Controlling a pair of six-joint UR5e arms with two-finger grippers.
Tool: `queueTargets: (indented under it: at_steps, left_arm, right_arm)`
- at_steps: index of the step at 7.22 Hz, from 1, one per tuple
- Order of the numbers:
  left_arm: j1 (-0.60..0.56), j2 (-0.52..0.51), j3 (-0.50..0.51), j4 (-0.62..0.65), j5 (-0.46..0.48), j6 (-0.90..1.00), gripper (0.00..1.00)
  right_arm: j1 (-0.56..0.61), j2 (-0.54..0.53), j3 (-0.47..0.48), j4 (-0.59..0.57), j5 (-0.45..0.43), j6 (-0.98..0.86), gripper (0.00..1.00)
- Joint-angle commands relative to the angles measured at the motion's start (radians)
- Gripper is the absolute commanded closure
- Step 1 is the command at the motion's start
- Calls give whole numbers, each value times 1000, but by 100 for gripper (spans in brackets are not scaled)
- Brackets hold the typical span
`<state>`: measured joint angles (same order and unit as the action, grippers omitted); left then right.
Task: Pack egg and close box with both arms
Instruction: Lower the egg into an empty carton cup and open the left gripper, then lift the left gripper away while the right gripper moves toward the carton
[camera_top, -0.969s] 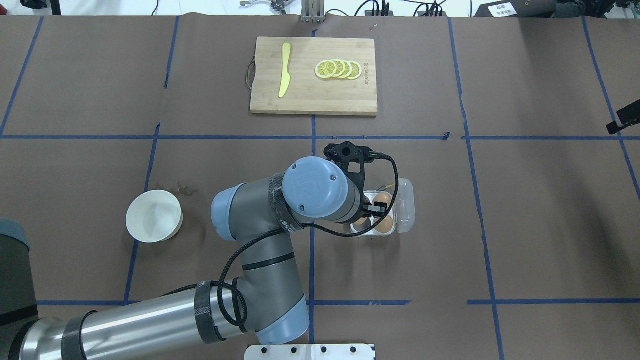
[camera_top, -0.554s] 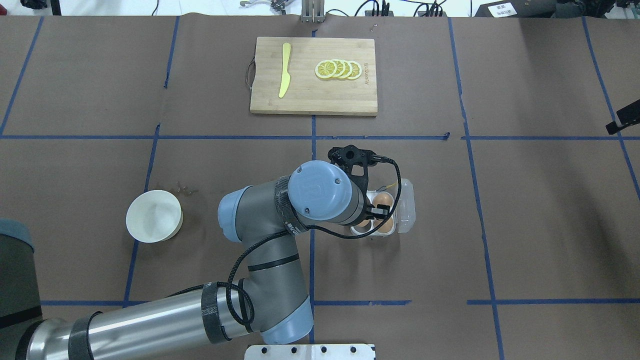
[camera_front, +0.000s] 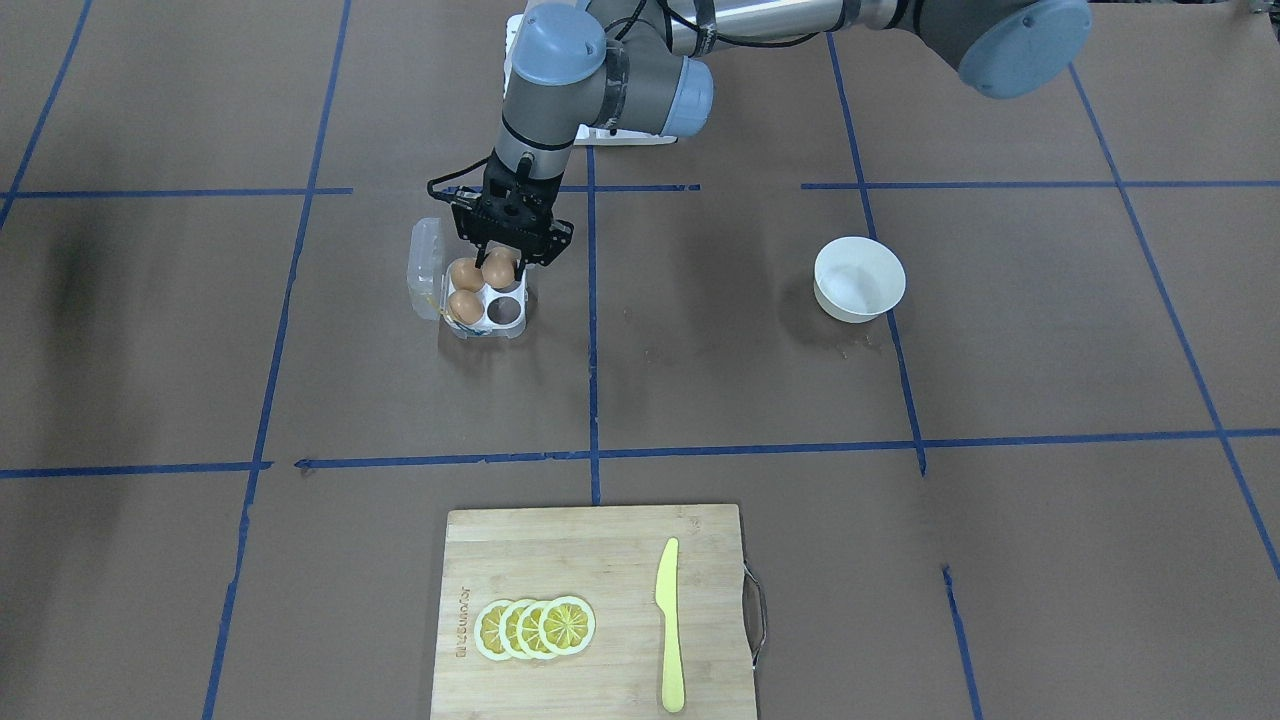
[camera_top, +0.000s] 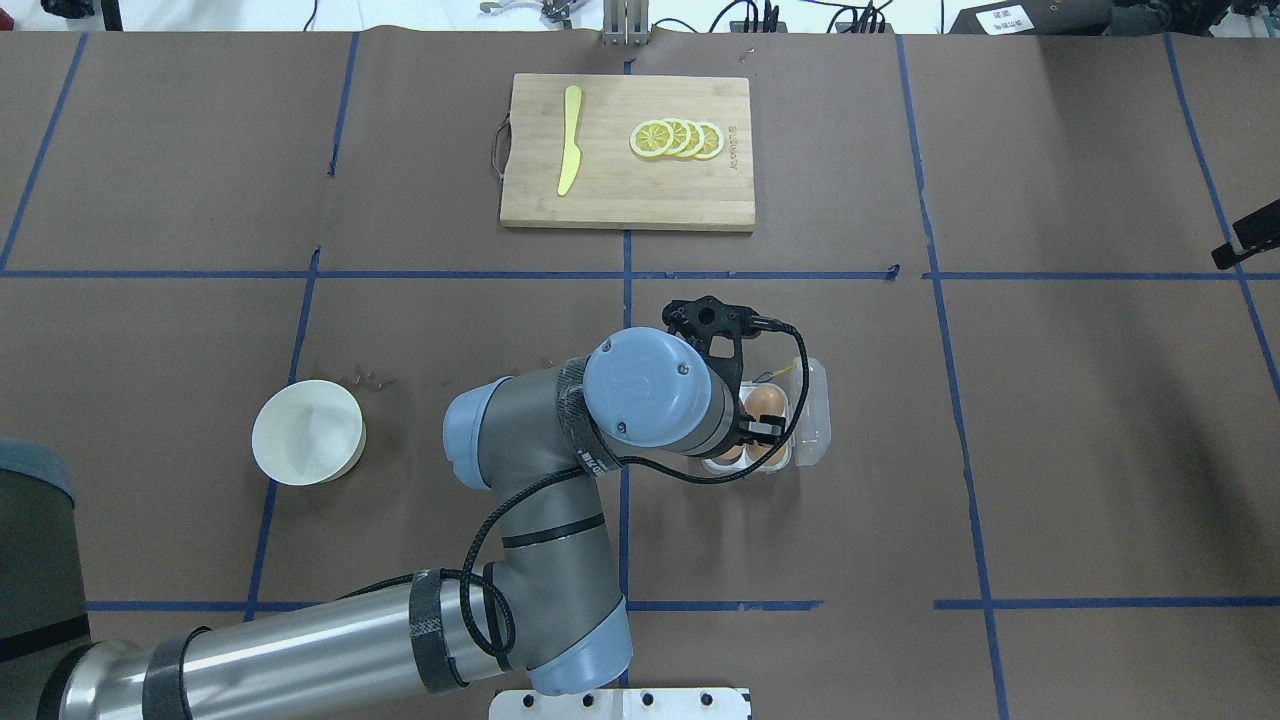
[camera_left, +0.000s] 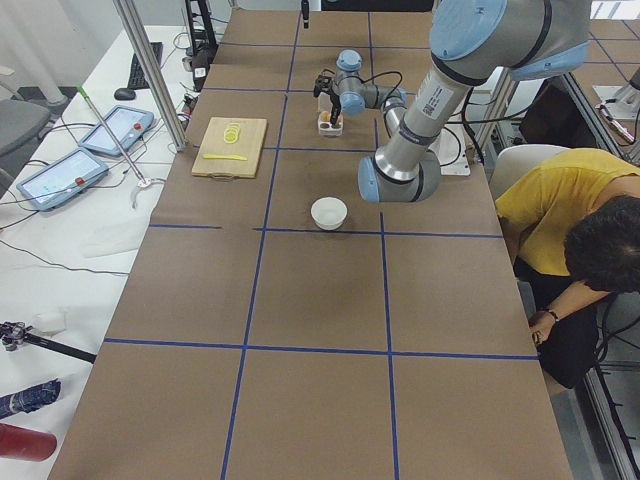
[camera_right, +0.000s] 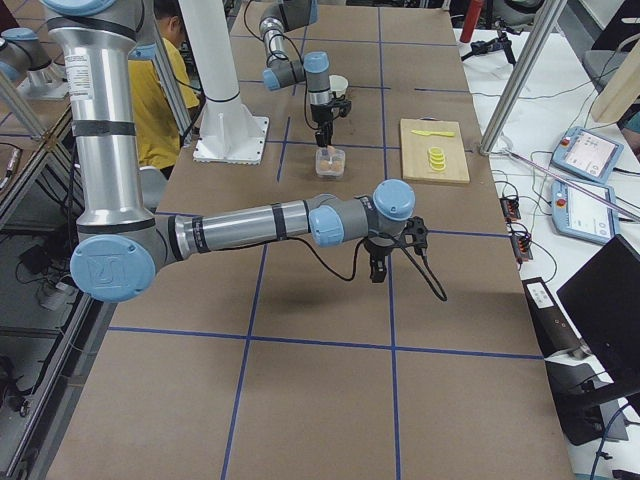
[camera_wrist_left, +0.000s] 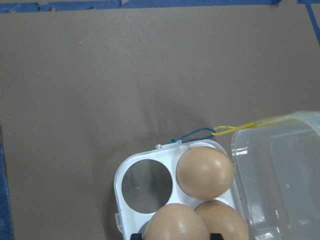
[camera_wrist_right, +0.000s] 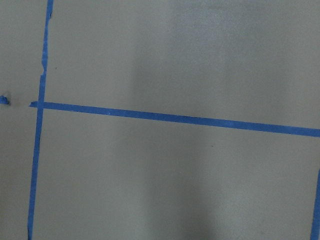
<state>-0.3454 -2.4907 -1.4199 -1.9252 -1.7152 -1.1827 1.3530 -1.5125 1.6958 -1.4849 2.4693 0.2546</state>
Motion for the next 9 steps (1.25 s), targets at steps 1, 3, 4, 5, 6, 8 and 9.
queueTargets:
  at_steps: [1,3,4,5,6,8,9]
  left_arm:
    - [0,-2,-5,2,-1,0,1]
    - [0,-1,-10,3,-1,-2,1]
    - [-4,1,-25,11,-1,2,1]
    - [-26,13,-65,26,-6,2,1]
    - [-65,73,-149,78,-9,41,1]
    - [-185,227,-366,217,-55,222,3]
    - [-267,293,-422,224,-110,309,3]
  right_arm:
    - [0,0,1,0,0,0,0]
    - [0,0,4,0,0,0,0]
    - [0,0,5,0,0,2,0]
    - [0,2,8,0,3,5,0]
    - [-12,3,24,0,7,49,0]
    - [-102,3,96,9,5,205,9]
    - [-153,2,110,99,2,333,15]
